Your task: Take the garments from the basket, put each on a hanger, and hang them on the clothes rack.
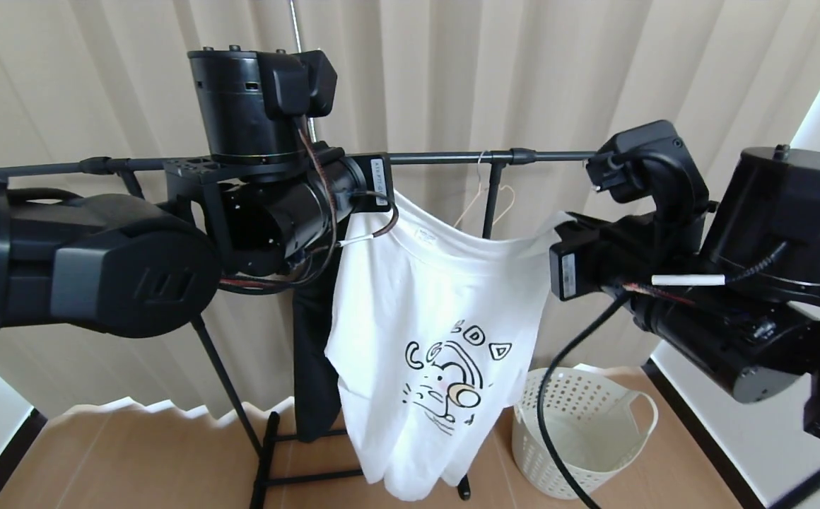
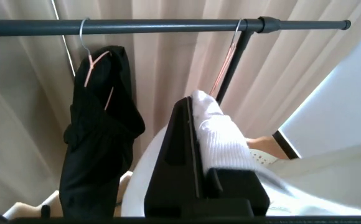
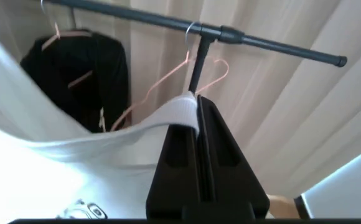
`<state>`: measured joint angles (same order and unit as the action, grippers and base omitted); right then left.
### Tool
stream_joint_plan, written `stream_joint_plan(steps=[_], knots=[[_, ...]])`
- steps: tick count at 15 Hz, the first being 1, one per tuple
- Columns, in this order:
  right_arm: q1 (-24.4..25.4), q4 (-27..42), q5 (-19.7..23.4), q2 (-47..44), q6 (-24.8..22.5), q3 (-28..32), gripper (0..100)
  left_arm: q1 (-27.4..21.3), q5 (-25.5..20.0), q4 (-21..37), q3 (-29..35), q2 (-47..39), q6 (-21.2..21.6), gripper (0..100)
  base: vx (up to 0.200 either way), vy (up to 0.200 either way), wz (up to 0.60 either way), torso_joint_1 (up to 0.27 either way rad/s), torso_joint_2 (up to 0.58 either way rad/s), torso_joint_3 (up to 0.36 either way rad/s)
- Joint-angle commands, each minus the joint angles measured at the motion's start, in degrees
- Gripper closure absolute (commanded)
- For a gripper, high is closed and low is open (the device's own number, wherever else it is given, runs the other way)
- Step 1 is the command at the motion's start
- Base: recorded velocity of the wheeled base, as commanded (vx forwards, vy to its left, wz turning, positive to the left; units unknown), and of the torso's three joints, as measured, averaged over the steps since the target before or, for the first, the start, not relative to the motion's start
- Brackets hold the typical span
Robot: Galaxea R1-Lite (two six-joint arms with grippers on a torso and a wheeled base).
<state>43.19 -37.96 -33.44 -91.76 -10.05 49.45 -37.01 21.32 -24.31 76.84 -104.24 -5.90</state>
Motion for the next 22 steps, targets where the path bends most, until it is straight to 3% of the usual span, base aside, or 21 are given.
stream_joint_plan(steps=[1,2,4,8,11,13,15,18,22], knots=[[2.25,2.01,0.04,3.96,-0.24,-1.63,100,0.01,-0.05,-0.04,1.56,-2.63,0.19,100,0.000,0.000,0.00,0.000,0.00,0.000],[6.03,13.97,0.13,6.94,0.03,-1.37,100,0.10,-4.45,-0.04,4.73,-4.57,0.19,100,0.000,0.000,0.00,0.000,0.00,0.000],[8.93,18.10,0.13,7.30,0.73,-1.46,100,0.45,-10.86,-0.04,5.69,-4.65,-0.25,100,0.000,0.000,0.00,0.000,0.00,0.000],[16.40,20.91,0.22,5.36,4.33,-1.37,100,0.54,-16.49,-1.97,6.83,-6.32,-0.08,100,0.000,0.000,0.00,0.000,0.00,0.000],[21.32,20.21,0.30,-0.35,10.75,0.74,100,0.54,-21.50,-4.87,6.57,-6.94,-0.08,100,0.000,0.000,0.00,0.000,0.00,0.000],[22.11,20.30,0.30,-3.43,15.85,3.99,100,0.54,-21.94,-5.66,6.66,-7.64,0.01,100,0.000,0.000,0.00,0.000,0.00,0.000],[22.11,20.47,0.30,-4.04,17.96,5.66,100,0.54,-21.94,-5.84,6.75,-8.08,-0.08,100,0.000,0.000,0.00,0.000,0.00,0.000],[20.09,21.70,0.13,-1.67,17.25,5.22,100,1.59,-21.32,-5.66,6.48,-7.73,0.01,100,0.000,0.000,0.00,0.000,0.00,0.000],[11.48,33.30,-0.14,2.20,12.68,5.66,100,2.47,-16.31,-1.36,6.57,-5.53,2.21,100,0.000,0.000,0.00,0.000,0.00,0.000]])
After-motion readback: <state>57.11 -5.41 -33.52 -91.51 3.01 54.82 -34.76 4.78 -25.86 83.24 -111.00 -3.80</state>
